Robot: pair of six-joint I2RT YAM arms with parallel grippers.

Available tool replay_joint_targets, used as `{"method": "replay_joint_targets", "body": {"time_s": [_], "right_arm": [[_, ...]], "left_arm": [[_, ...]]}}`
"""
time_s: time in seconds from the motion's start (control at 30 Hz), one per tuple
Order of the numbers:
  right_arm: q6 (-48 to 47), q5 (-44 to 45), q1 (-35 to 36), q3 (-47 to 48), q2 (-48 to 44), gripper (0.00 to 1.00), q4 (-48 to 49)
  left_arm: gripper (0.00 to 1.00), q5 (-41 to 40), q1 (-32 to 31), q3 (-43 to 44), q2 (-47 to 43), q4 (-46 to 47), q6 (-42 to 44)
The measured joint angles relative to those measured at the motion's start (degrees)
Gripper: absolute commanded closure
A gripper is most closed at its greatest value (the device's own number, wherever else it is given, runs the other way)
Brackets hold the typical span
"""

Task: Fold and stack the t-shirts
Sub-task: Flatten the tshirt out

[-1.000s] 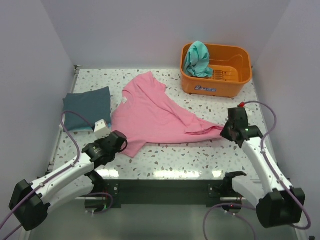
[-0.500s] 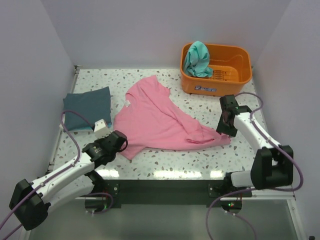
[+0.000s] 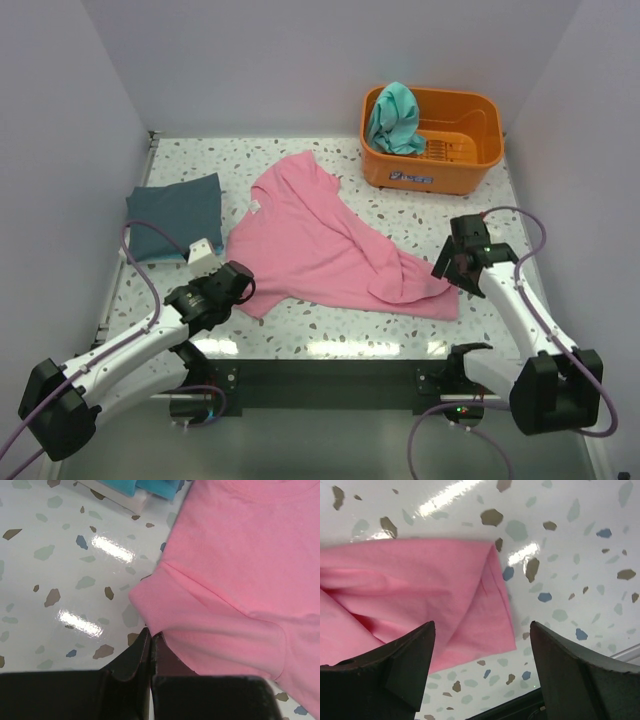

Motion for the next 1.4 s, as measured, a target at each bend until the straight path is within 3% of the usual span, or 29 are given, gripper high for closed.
{"method": "replay_joint_targets", "body": {"time_s": [0.27, 0.33, 0.37, 0.53, 0.67, 1.0, 1.4], "right_arm": [[7.4, -3.2, -0.8, -9.6, -9.3, 0.23, -1.0], [9.4, -4.7, -0.8, -11.8, -9.7, 0.30, -0.6], [10.0, -4.9, -0.8, -12.3, -9.6, 0.38, -0.3], [12.4, -5.9, -0.8, -14.1, -8.3, 0.40, 1.9], [13.4, -5.9, -0.8, -16.1, -8.0, 0.48, 3.5], [14.9, -6.8, -0.8, -17.3, -11.0, 0.37, 2.8], [18.7, -6.6, -0.8, -15.8, -18.4, 0.36, -5.9]], "left_arm": [[1.00, 0.1, 0.0, 0.0, -0.9, 0.1, 0.6], [1.00, 0.3, 0.0, 0.0, -1.6, 0.3, 1.1], [1.00, 0.5, 0.0, 0.0, -2.1, 0.5, 1.5], [1.00, 0.6, 0.0, 0.0, -3.0, 0.7, 1.8], [1.00, 0.9, 0.0, 0.0, -3.1, 0.9, 2.5], [1.00, 1.4, 0.0, 0.0, -3.1, 0.9, 3.0], [1.00, 2.5, 0.0, 0.0, -5.2, 1.1, 3.2]]}}
